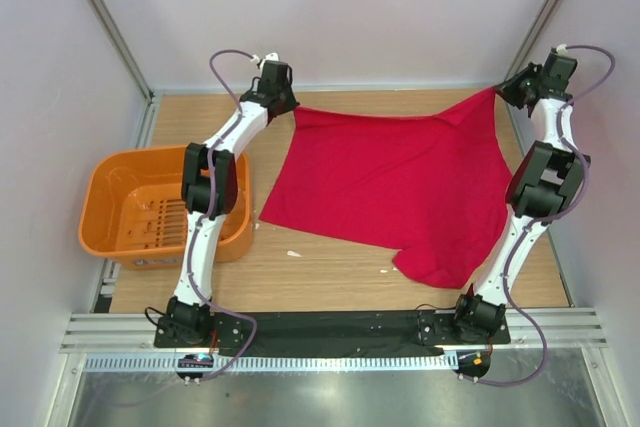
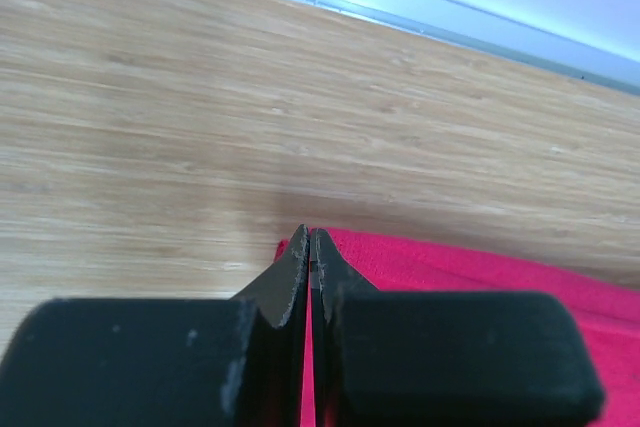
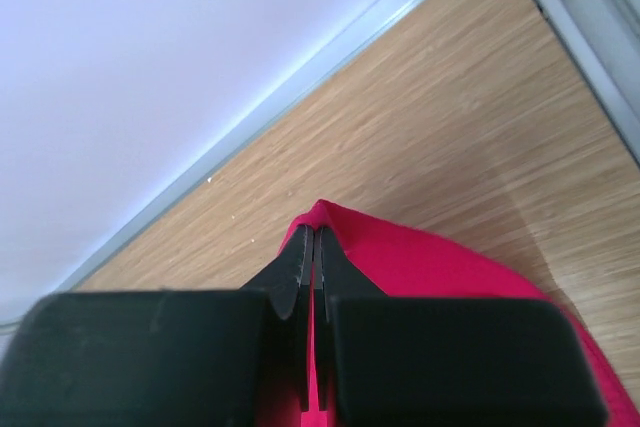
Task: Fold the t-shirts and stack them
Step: Fold the tshirt
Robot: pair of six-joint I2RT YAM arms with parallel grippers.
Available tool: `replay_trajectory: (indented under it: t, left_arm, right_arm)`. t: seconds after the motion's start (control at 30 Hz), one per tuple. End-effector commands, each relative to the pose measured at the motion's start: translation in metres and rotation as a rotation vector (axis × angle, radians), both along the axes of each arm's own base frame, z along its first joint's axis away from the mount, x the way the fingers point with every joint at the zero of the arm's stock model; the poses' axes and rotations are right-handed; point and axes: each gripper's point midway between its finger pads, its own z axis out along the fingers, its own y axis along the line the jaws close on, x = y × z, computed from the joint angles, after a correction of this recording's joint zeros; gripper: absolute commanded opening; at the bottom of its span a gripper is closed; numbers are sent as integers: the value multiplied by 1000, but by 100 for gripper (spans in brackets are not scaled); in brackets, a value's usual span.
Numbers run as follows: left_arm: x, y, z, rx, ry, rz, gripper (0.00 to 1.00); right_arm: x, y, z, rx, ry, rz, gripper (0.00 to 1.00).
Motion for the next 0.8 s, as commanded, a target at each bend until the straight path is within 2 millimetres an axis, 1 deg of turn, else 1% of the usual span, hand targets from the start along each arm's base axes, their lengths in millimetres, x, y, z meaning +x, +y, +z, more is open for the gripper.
replay_trajectory:
  t: [0.0,0.03,0.07,0.1,0.13,0.23,0.33,0.37,0.4,0.43,0.47,0.5,0.53,0.57,0.6,0.63,0.67,0.7,0.73,0.77]
  left_arm:
    - [23,9,24,-16,-102,51,0]
    - [25,9,28,-17,-117,49,0]
    - [27,8,23,-11,-114,42,0]
    - [30,7,30,-18,-132,34,0]
    - [31,4,32,-19,-135,27,0]
    - [32,3,34,-20,-137,16,0]
    - [27,4,38,-15,-124,10,0]
    - [25,5,38,-8,-117,7,0]
    - [22,5,39,-3,-112,2,0]
    - [17,7,38,5,-100,-7,0]
    - [14,8,39,11,-96,-14,0]
    - [9,8,37,20,-84,-21,0]
    - [5,10,45,31,-92,-27,0]
    - [-1,13,35,45,-67,-31,0]
    - [-4,14,35,53,-61,-38,0]
    - [-9,16,42,62,-64,-46,0]
    - [-14,16,35,71,-44,-55,0]
    - [-18,18,36,75,-35,-60,0]
    - [-21,18,37,76,-28,-67,0]
    - [-26,16,41,75,-27,-86,0]
  right_arm:
    - [8,3,20,14,-65,44,1]
    - [8,5,21,15,-63,50,1]
    - [6,5,19,15,-58,53,1]
    - [6,5,20,11,-58,55,1]
    - [4,6,20,11,-51,55,1]
    - [-3,4,29,3,-38,32,1]
    - [-17,6,39,11,0,3,1]
    - [-28,7,47,7,14,-16,1]
    - [-34,8,47,15,31,-31,1]
    - [-40,10,51,20,38,-42,1]
    - [-52,13,40,42,89,-55,1]
    - [-61,14,52,42,88,-79,1]
    - [-68,15,53,46,102,-89,1]
    - [-79,19,43,63,150,-101,1]
    - [-88,20,52,58,149,-116,1]
    - [-94,21,52,58,162,-125,1]
    - [-106,25,43,76,212,-133,1]
    - [-114,26,47,71,219,-146,1]
    - [-124,29,41,76,250,-153,1]
    - [-133,31,37,81,279,-159,1]
